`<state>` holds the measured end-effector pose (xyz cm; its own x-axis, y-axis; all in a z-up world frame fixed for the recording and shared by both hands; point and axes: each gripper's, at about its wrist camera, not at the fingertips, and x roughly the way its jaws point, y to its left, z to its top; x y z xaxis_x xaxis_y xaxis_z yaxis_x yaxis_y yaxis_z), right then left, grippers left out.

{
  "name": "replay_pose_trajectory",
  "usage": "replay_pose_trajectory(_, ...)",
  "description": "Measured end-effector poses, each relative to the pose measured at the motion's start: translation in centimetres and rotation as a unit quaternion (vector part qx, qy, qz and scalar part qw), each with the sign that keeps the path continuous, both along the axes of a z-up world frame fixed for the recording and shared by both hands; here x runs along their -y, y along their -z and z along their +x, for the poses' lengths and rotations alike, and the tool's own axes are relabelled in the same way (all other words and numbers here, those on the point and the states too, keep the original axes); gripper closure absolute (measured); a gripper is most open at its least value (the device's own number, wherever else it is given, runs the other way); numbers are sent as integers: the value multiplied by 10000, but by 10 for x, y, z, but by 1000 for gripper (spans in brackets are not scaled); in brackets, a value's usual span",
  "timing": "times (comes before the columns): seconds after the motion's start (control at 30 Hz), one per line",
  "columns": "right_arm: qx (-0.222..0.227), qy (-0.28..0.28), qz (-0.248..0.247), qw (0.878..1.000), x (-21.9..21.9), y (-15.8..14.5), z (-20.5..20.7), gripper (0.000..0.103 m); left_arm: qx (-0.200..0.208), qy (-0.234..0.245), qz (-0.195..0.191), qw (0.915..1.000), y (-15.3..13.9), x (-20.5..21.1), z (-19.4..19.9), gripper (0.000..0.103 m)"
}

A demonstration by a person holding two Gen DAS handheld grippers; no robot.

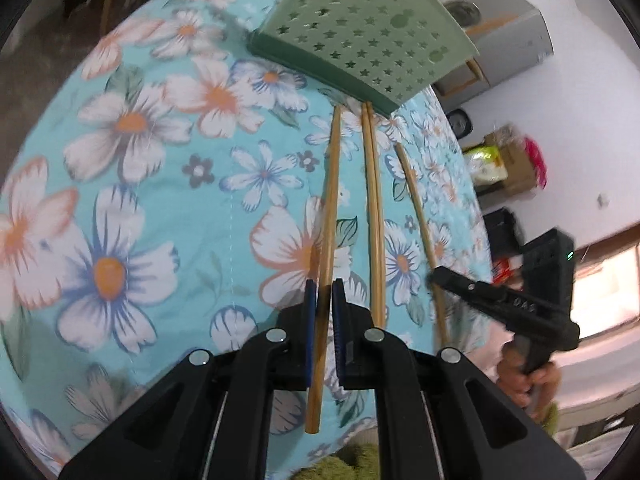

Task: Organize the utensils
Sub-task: 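Close left tool on a chopstick while right tool closes on another chopstick, then lift both held wooden chopsticks upright and carry them over the green basket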

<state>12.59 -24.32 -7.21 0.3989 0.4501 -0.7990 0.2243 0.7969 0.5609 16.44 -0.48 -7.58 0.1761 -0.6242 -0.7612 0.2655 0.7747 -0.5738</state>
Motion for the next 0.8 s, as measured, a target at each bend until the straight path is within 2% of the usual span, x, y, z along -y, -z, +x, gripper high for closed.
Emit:
replay_pose_trajectory(0.13, 61, -68, -288, 9995, -7, -3, 17, 86, 182, 266, 387, 9987, 0, 20, 14, 92)
replay_pose_trajectory(0.4, 177, -213, -669, 9974, -19, 1, 58, 86, 366, 474, 807, 9949, 5, 51, 49, 91)
replay_pose_trajectory(0.8, 350, -242, -929, 9948, -28, 4, 101, 88, 710, 418, 1222, 9891, 4, 82, 93, 91)
